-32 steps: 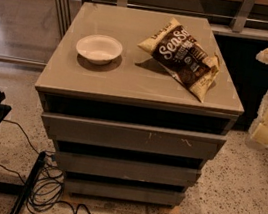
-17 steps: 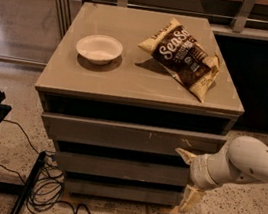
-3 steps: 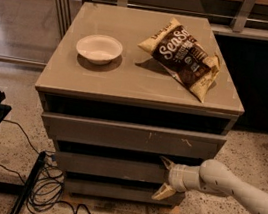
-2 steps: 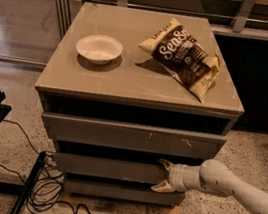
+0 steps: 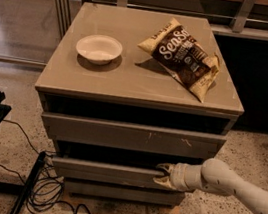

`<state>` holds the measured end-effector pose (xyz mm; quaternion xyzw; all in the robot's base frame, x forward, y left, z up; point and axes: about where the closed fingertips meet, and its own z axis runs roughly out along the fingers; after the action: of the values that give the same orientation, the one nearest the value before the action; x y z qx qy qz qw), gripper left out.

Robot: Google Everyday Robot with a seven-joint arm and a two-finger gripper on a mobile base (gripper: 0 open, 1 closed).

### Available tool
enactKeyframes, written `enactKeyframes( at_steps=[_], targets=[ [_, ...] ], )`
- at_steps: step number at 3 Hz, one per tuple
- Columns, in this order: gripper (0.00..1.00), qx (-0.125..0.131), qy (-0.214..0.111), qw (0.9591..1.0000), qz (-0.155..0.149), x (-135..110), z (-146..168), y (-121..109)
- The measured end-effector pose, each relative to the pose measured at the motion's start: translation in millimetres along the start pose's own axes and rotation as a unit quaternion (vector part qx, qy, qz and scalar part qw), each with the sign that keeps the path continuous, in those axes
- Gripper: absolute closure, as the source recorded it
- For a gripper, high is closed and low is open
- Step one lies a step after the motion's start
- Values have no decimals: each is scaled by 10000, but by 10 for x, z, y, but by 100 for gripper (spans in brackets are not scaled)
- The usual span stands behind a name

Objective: Open middle drawer

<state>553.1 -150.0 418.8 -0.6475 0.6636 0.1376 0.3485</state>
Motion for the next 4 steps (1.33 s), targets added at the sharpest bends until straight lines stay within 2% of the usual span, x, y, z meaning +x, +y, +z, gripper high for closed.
enactKeyframes(
  at_steps=[1, 2, 3, 4],
  targets=[
    [100, -1, -1, 10000, 0, -34, -41, -14],
    [100, -68, -106, 9999, 0, -65, -20, 124],
    [100, -68, -106, 9999, 0, -67, -23, 124],
    [100, -87, -123, 9999, 43, -55, -68, 339]
  ],
)
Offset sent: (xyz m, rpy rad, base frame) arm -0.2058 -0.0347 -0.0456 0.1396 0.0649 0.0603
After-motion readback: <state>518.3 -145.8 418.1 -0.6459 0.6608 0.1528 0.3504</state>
